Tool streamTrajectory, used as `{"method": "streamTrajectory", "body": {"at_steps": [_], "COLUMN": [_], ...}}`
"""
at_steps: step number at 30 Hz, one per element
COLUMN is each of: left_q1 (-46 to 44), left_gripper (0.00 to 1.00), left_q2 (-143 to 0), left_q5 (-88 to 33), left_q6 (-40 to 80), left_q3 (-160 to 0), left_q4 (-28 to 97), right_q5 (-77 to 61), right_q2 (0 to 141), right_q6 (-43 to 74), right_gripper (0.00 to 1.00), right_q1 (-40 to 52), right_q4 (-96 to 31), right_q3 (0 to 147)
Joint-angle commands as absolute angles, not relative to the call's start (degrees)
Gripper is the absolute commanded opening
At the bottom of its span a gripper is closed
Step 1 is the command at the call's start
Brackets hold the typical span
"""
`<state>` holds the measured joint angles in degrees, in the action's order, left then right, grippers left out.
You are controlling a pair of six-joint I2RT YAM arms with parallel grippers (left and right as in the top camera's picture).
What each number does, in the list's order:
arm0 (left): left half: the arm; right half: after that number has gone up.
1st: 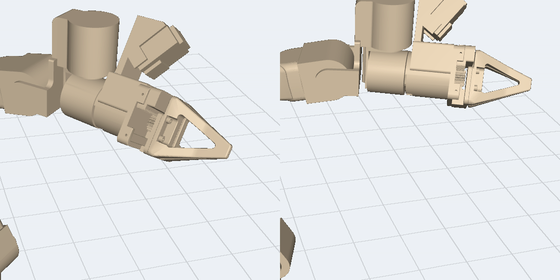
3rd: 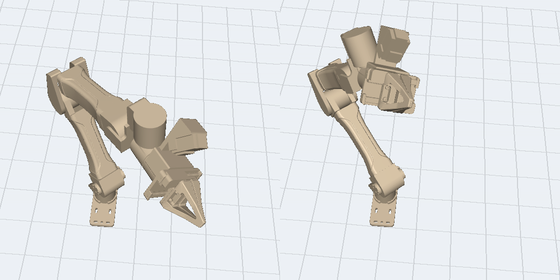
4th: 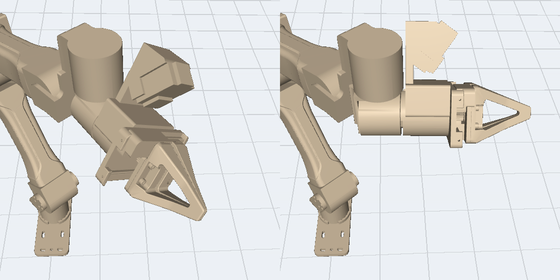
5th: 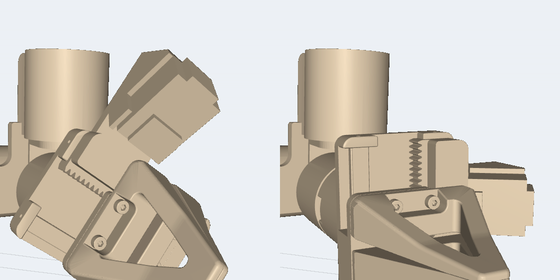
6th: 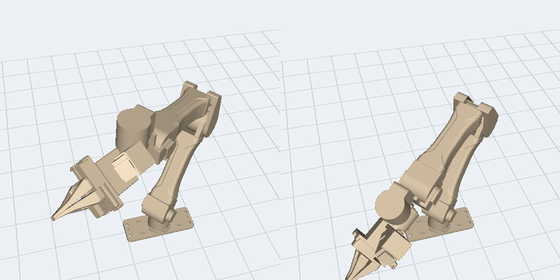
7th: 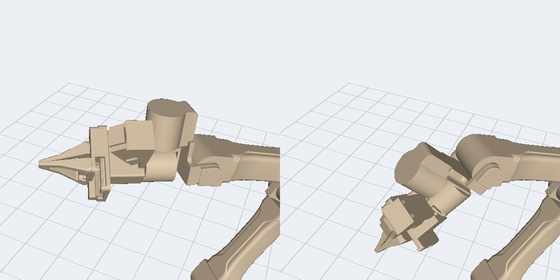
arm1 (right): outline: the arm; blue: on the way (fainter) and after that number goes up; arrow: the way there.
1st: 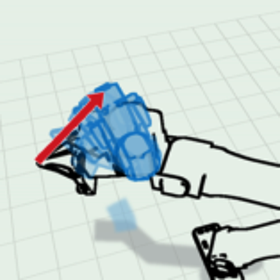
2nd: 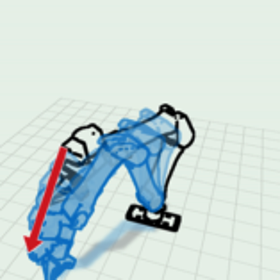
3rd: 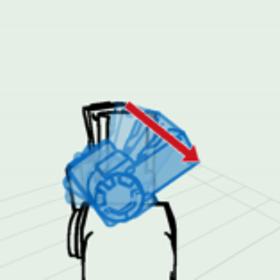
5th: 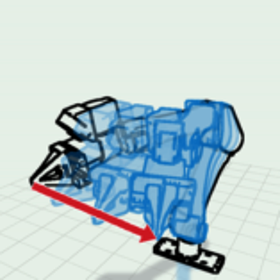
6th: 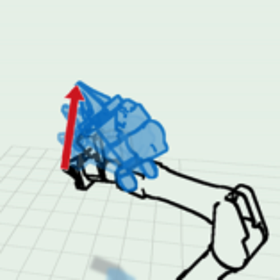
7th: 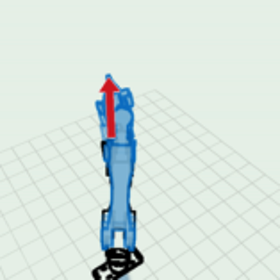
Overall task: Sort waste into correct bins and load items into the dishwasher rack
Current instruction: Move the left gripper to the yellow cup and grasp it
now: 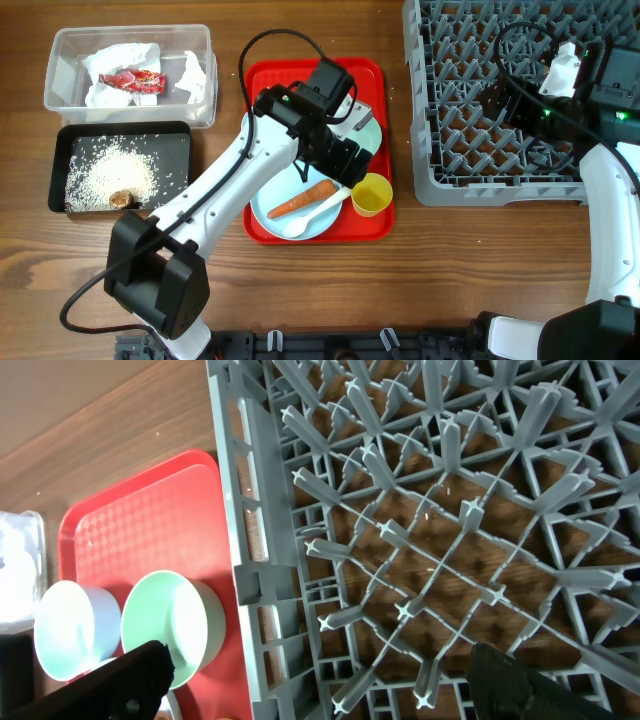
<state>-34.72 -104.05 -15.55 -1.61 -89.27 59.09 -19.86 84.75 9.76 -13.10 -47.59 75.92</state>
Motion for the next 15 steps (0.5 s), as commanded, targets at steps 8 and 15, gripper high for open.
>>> {"method": "streamTrajectory", "body": {"at_steps": [8, 15], "left_q1": [-35.6, -37.2], "left_gripper": [0.75, 0.74], "left_q2": [-107.7, -112.3], "left_q5": [-15.2, -15.0], "left_q6": [-0.5, -0.6], "left_q3": [-85.4, -85.4], "left_q4": [52.2, 51.4], "right_q5": [-19.3, -19.3], "right_q2": [85.1, 85.1], "right_q6": [9.1, 9.1], "right_gripper": [0.97, 0.97], "right_q1": [-12.8, -12.8], "right_q4": [-47.7, -47.7], "right_q3": [76.0, 76.0]}}
